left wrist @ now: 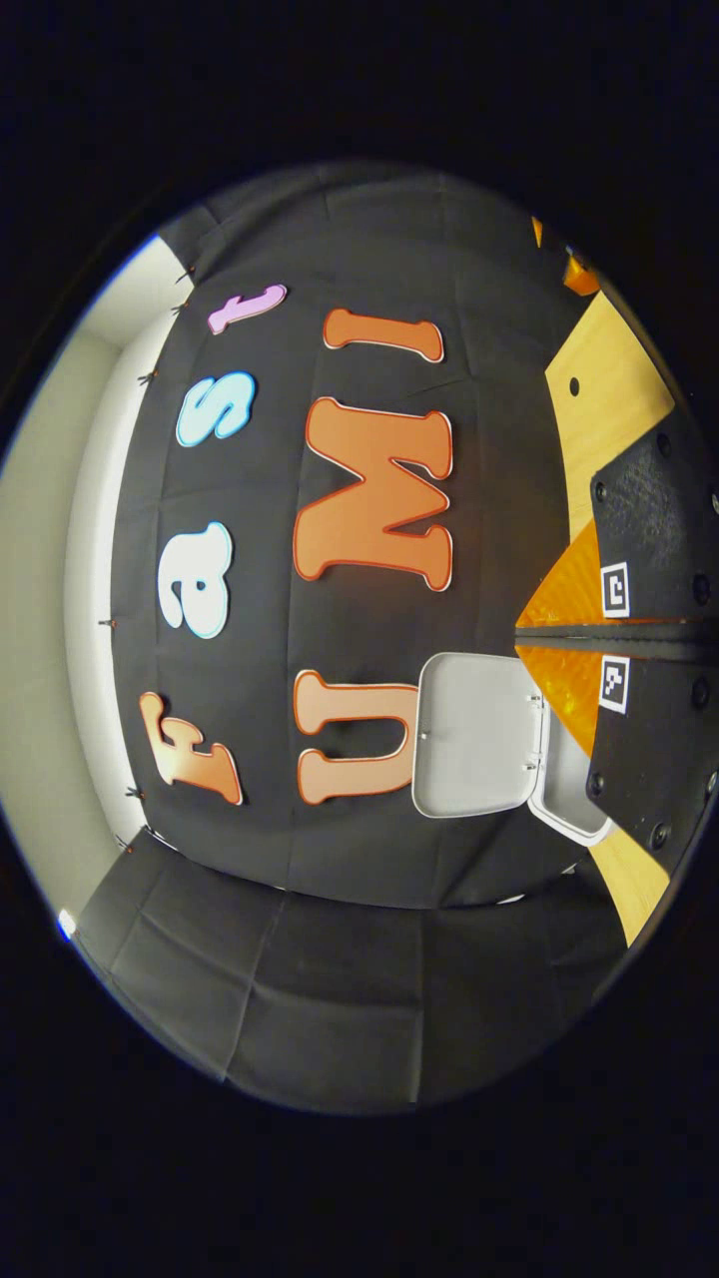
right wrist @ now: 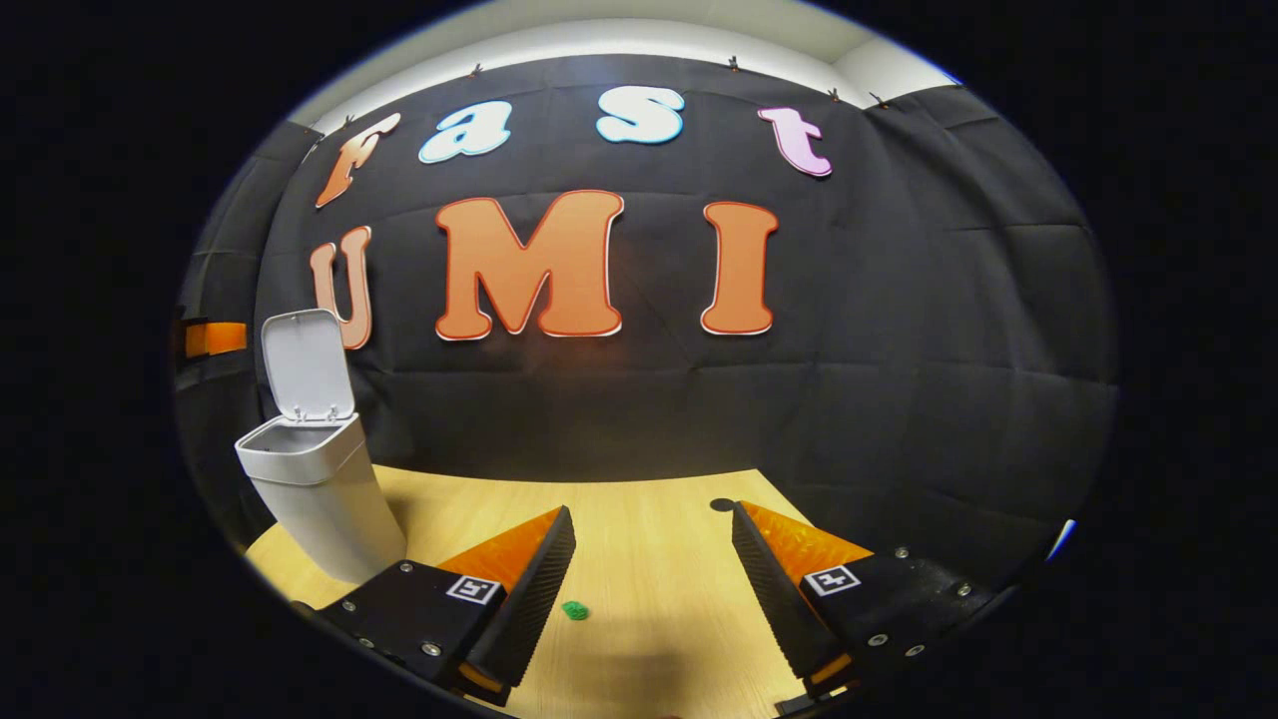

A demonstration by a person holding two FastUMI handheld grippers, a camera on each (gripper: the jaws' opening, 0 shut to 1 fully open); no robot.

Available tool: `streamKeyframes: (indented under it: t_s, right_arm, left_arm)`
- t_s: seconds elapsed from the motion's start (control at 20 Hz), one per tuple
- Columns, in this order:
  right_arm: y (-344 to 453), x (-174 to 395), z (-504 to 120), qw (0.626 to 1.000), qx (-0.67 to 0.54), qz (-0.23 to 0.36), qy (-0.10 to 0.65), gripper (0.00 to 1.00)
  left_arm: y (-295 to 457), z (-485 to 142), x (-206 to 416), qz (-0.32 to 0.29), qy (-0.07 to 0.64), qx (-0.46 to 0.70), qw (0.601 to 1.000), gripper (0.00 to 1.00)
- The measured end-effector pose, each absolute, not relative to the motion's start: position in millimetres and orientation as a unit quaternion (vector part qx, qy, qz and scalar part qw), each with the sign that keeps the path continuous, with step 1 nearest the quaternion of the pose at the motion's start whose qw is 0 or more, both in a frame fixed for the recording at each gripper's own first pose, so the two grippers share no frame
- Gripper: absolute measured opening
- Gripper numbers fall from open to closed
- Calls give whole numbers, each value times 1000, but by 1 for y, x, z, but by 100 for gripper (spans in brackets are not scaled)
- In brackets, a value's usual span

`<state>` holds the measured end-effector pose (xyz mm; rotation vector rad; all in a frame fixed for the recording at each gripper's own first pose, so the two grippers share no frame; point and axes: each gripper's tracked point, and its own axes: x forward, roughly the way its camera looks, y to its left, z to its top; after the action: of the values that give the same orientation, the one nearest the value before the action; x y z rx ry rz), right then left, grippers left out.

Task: Press the lid of the desktop garbage bin to open it, pick up the crumpled paper on the desktop and throw it into the bin, then pick up the pop can on the desktop and drop it into the bin, and finally close the garbage bin lid.

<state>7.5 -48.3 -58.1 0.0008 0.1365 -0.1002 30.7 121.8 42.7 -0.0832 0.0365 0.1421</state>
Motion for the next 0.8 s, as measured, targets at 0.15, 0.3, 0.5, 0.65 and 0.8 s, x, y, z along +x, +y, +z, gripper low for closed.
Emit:
streamKeyframes:
  t_s: [0.15, 0.3, 0.5, 0.65, 0.8]
  right_arm:
    - [-54, 6, -55, 997, 1, -55, 63, 94]
    - [-49, 6, -54, 997, 1, -48, 60, 94]
    - [-34, 9, -53, 998, 1, -29, 49, 94]
    - [-17, 12, -72, 998, 7, 1, 57, 94]
    - [-1, 19, -110, 996, 2, 23, 81, 94]
  left_arm:
    - [93, 60, 15, 55, -9, -51, 997, 0]
    - [72, 62, 8, 31, -15, -52, 998, 36]
    - [51, 63, -4, 7, -19, -47, 999, 74]
    - [48, 64, -14, 5, -28, -27, 999, 86]
    - [44, 59, -21, 4, -24, -13, 1000, 93]
